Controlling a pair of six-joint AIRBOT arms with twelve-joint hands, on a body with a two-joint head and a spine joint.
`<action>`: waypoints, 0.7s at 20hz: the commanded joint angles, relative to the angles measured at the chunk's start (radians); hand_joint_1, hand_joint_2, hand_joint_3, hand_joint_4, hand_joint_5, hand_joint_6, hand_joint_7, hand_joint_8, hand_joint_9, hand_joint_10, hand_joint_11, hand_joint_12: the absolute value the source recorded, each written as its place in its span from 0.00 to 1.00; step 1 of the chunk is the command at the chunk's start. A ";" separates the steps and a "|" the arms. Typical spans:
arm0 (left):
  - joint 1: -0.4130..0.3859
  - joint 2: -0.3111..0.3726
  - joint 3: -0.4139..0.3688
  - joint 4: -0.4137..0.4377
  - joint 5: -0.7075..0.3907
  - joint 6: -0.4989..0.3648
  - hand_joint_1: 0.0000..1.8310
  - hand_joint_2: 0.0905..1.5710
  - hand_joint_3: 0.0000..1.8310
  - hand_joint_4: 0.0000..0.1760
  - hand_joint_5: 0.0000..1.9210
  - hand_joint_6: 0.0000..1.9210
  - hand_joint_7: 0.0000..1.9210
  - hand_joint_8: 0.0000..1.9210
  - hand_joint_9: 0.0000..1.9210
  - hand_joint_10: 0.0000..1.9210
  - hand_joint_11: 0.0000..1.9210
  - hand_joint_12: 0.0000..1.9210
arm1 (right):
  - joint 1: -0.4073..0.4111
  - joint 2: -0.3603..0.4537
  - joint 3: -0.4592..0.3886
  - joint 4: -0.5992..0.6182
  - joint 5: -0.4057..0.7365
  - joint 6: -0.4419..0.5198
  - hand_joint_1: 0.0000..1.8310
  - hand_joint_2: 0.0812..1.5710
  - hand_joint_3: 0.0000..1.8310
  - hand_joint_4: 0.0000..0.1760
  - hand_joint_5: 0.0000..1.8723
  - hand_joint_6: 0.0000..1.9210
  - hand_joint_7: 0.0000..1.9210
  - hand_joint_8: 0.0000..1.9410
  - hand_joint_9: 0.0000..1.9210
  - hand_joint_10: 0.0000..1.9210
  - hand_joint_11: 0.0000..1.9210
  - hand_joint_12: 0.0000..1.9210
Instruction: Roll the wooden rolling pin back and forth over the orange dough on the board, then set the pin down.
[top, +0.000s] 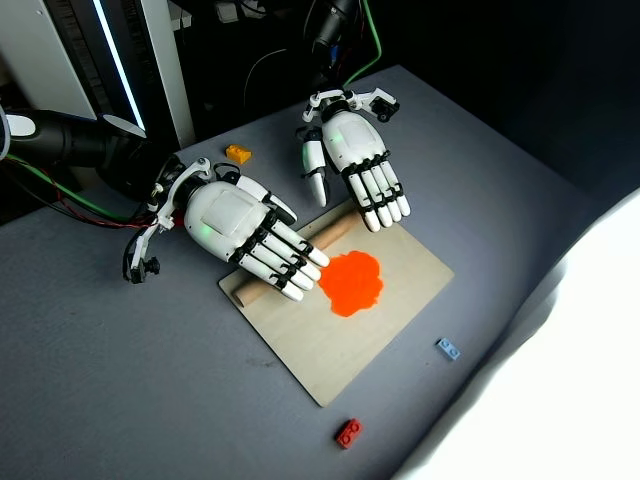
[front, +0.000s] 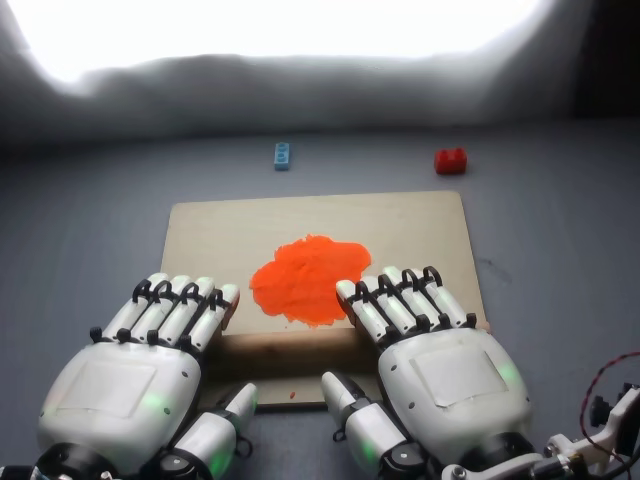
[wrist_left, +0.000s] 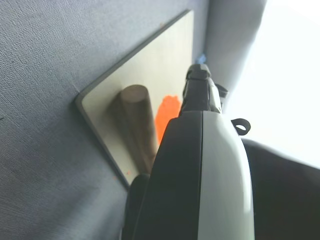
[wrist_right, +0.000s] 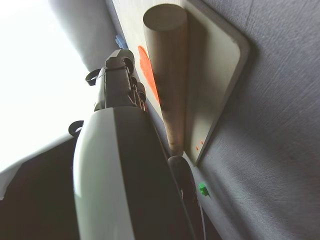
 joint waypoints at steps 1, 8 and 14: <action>-0.003 -0.004 0.008 0.059 -0.109 -0.005 0.00 0.98 0.02 0.00 0.03 0.01 0.02 0.01 0.00 0.00 0.00 0.00 | 0.013 -0.003 0.010 -0.090 -0.095 0.000 0.00 0.98 0.01 0.00 0.12 0.01 0.11 0.00 0.08 0.01 0.00 0.24; -0.005 -0.020 0.035 0.058 -0.111 -0.016 0.00 0.99 0.02 0.00 0.03 0.00 0.02 0.00 0.00 0.00 0.00 0.00 | 0.021 -0.046 0.087 -0.092 -0.102 0.022 0.00 1.00 0.01 0.00 0.13 0.00 0.12 0.00 0.09 0.00 0.00 0.24; -0.007 -0.025 0.056 0.052 -0.108 -0.025 0.00 0.99 0.02 0.00 0.02 0.00 0.01 0.00 0.00 0.00 0.00 0.00 | 0.015 -0.071 0.126 -0.117 -0.102 0.037 0.00 0.99 0.00 0.00 0.12 0.00 0.11 0.00 0.08 0.00 0.00 0.20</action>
